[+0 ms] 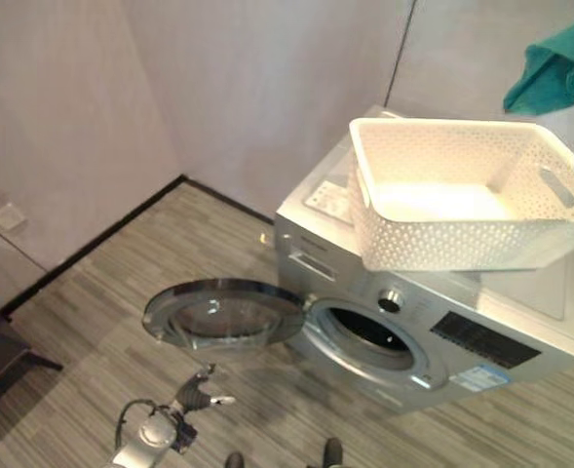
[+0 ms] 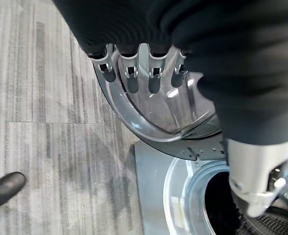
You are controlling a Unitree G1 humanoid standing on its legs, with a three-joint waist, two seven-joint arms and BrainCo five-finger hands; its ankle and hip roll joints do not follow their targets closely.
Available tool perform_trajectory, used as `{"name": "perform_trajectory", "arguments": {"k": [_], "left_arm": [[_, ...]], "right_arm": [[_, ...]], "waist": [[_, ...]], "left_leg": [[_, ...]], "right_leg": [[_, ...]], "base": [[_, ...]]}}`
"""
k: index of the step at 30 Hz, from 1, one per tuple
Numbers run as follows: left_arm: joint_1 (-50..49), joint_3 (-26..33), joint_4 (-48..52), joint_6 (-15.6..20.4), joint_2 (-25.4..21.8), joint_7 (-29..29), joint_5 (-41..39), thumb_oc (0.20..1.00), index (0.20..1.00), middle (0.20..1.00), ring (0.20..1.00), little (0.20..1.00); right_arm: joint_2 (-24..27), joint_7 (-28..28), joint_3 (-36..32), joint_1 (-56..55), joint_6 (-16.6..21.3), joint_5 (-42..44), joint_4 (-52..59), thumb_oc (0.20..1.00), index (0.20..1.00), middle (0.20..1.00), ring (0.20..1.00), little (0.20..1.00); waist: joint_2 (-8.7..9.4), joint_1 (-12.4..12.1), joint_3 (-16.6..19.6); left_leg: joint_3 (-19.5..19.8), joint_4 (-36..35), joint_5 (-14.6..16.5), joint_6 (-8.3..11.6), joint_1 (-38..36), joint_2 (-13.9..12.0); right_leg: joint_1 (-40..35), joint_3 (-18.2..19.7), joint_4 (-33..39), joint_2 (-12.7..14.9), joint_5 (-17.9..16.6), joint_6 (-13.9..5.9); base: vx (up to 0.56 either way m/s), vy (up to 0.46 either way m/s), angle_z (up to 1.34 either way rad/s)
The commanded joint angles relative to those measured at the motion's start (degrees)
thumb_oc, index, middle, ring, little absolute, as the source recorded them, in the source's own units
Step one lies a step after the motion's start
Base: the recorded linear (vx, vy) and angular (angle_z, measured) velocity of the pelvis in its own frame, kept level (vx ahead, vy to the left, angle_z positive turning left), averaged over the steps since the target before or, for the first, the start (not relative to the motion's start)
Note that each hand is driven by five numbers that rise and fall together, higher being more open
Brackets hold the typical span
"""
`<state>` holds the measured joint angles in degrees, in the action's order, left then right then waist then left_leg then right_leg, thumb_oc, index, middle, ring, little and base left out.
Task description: Grab the laundry basket,head to the washer,open it,put in the laundry and shut it.
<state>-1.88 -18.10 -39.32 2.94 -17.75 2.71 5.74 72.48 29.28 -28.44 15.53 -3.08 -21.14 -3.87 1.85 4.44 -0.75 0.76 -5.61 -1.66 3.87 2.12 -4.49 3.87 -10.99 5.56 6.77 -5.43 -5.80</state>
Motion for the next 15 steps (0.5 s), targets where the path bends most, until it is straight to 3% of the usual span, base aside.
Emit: {"name": "perform_trajectory", "arguments": {"k": [1, 3, 8, 10, 15], "left_arm": [[3.0, -1.1, -2.1, 1.1, -2.2, 1.3, 2.5, 1.0, 1.0, 1.0, 1.0, 1.0], [3.0, -1.1, -1.7, 1.0, -2.4, 1.2, 2.8, 1.0, 1.0, 1.0, 1.0, 1.0], [2.2, -0.8, -0.7, 0.9, -2.8, 0.6, 3.5, 1.0, 1.0, 1.0, 1.0, 1.0], [1.3, 1.0, -0.3, 0.9, -3.1, 0.5, 3.6, 1.0, 1.0, 1.0, 1.0, 1.0], [0.5, 2.6, 1.0, 0.8, -3.3, 0.2, 3.0, 1.0, 1.0, 1.0, 1.0, 1.0]], "right_arm": [[-1.3, 1.9, -7.9, -2.6, -0.8, -2.6, 1.0, 0.2, 0.2, 0.2, 0.2, 0.2], [-5.0, 0.6, -13.3, -9.7, -0.6, -2.2, 4.4, 0.2, 0.2, 0.2, 0.2, 0.2], [-11.0, -1.1, -18.4, -18.2, -0.8, -1.6, 7.4, 0.2, 0.2, 0.2, 0.2, 0.2], [-14.5, -2.1, -22.1, -24.4, -2.7, -3.2, 6.6, 0.2, 0.2, 0.2, 0.2, 0.2], [-23.3, -4.2, -25.9, -34.6, -4.3, -3.8, 6.0, 0.2, 0.2, 0.2, 0.2, 0.2]], "waist": [[3.74, -0.2, 1.8], [3.89, -0.2, 1.8], [3.42, 0.4, 1.6], [2.78, 1.7, 1.4], [2.35, 2.0, 1.5]], "left_leg": [[0.6, 0.6, 7.3, -1.03, -1.9, -1.1], [0.4, 0.6, 7.4, -1.0, -2.1, -1.2], [-0.4, 0.6, 7.6, -1.03, -2.5, -1.4], [-1.2, 0.6, 7.8, -1.06, -2.7, -1.4], [-1.2, 0.6, 7.8, -1.11, -2.7, -1.5]], "right_leg": [[-2.0, 2.3, -0.6, 3.8, 5.0, -4.33], [-1.9, 2.6, -0.6, 3.7, 5.0, -4.28], [-1.5, 3.5, -0.6, 3.5, 4.8, -4.38], [-1.2, 4.2, -0.6, 3.4, 4.6, -4.46], [-1.1, 4.3, -0.6, 3.5, 4.6, -4.43]], "base": [[0.0, 0.0, 0.0], [0.0, -0.009, -0.02], [0.0, -0.005, -0.06], [-0.01, 0.012, -0.15], [0.0, -0.004, -0.05]]}}
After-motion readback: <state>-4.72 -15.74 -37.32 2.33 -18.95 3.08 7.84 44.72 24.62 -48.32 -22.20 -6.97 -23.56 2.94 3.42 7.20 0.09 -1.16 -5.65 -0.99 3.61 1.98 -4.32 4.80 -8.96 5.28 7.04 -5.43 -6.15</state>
